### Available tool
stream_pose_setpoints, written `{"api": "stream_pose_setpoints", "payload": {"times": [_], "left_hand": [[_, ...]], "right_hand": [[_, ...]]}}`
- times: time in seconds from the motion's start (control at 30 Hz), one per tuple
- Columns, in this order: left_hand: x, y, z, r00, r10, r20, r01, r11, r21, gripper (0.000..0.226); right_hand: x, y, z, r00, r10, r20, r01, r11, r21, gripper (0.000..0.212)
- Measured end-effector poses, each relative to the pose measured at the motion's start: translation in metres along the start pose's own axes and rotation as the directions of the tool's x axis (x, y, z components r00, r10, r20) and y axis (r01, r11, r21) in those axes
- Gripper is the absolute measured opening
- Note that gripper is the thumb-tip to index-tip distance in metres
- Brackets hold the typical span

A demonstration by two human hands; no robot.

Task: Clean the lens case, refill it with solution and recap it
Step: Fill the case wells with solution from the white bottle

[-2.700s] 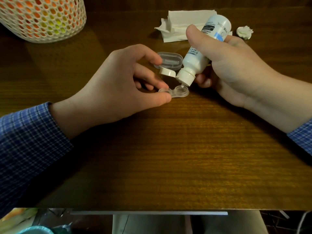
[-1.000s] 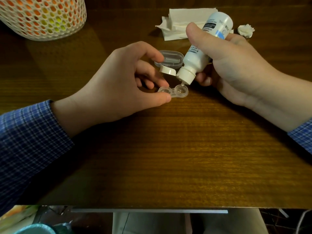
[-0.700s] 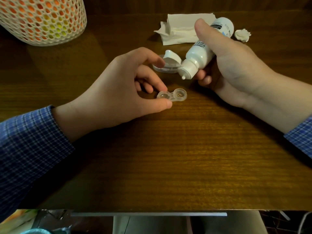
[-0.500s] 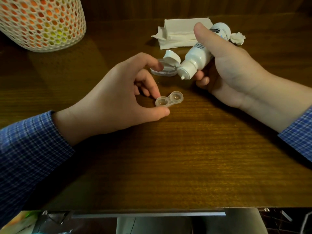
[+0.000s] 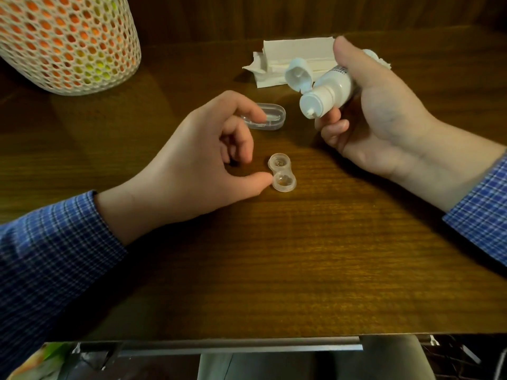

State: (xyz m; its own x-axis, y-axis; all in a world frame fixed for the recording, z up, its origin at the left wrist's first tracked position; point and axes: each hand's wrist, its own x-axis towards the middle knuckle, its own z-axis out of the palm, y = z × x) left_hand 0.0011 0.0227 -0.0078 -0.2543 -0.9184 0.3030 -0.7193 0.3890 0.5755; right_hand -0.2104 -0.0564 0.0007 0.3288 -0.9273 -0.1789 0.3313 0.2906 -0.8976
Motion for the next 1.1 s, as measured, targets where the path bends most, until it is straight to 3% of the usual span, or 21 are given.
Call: {"api": "stream_pose_setpoints", "payload": {"times": [0.27,0.57,1.1], "left_hand": [[0.013,0.009,0.014,0.999,-0.01,0.031,0.01,1.0,0.026,0.083],[0.013,0.008,0.016,1.0,-0.01,0.013,0.01,1.0,0.005,0.072],[0.009,0.006,0.011,0.999,-0.017,0.041,0.019,0.999,-0.037,0.074]], "right_hand": [[-0.001,-0.001,0.002,1.0,0.003,0.013,-0.002,0.998,-0.063,0.042],[-0.009,0.004,0.008,0.994,-0.113,-0.012,0.095,0.886,-0.454,0.032],[-0.012,0.008,0.011,0.983,-0.181,-0.001,0.153,0.838,-0.523,0.029]]}}
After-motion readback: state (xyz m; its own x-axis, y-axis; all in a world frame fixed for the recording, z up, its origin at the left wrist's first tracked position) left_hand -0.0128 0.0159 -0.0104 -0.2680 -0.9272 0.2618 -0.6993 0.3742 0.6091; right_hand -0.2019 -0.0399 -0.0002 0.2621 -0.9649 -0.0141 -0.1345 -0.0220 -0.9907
